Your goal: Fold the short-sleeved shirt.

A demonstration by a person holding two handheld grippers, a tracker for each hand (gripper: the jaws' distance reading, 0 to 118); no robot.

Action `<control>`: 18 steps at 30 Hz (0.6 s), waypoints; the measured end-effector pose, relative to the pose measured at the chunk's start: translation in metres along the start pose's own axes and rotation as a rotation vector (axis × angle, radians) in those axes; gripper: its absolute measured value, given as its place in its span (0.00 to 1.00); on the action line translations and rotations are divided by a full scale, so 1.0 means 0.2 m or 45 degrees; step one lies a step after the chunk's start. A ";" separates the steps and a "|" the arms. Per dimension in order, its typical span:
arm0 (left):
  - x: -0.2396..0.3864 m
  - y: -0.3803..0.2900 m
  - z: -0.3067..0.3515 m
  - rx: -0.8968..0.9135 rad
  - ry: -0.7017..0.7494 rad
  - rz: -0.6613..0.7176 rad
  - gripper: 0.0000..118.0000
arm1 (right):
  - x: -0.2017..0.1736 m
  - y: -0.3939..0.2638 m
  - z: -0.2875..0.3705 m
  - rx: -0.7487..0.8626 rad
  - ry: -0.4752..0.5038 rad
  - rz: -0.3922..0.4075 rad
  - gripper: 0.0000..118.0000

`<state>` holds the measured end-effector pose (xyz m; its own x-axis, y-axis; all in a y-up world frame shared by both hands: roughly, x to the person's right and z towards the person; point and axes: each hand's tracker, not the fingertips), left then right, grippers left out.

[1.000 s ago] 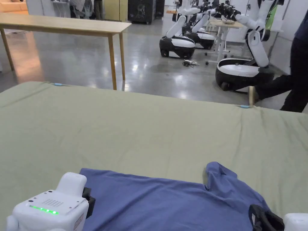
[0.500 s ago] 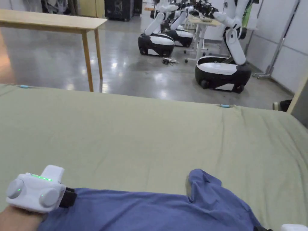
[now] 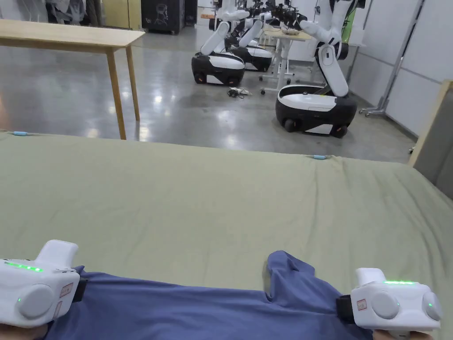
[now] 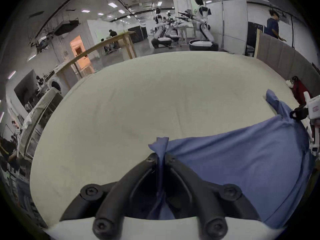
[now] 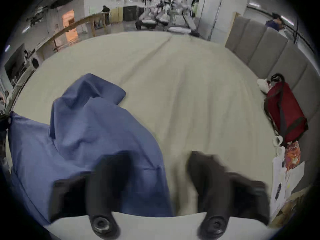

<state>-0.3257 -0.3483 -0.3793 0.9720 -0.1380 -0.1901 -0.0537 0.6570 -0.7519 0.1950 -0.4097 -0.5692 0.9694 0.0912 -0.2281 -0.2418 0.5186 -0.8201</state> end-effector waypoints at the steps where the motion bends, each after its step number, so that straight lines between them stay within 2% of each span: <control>1: 0.00 0.00 0.00 -0.003 -0.004 0.001 0.05 | -0.02 0.00 0.02 0.028 -0.048 0.033 0.05; 2: 0.00 0.00 0.01 -0.004 -0.008 0.002 0.05 | -0.02 0.00 0.05 0.057 -0.027 0.069 0.05; 3: 0.00 0.00 0.02 -0.004 -0.008 0.003 0.05 | -0.03 0.00 0.08 0.031 0.076 0.047 0.05; 5: -0.01 -0.01 0.02 0.007 -0.001 0.001 0.05 | -0.06 0.00 0.15 0.072 0.017 0.115 0.05; 9: -0.03 -0.02 0.17 0.080 -0.014 0.027 0.05 | -0.01 0.01 0.41 0.215 0.099 0.097 0.05; 15: -0.12 -0.15 0.66 0.310 -0.036 0.096 0.05 | 0.08 -0.19 0.95 0.479 0.157 0.161 0.05; 18: -0.17 -0.35 0.90 0.385 -0.057 0.142 0.05 | 0.14 -0.43 1.17 0.578 0.195 0.145 0.05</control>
<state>-0.3143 -0.2555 -0.2060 0.9733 -0.0244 -0.2282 -0.0969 0.8576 -0.5050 0.2522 -0.2519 -0.3822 0.9122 0.0602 -0.4053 -0.2692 0.8338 -0.4820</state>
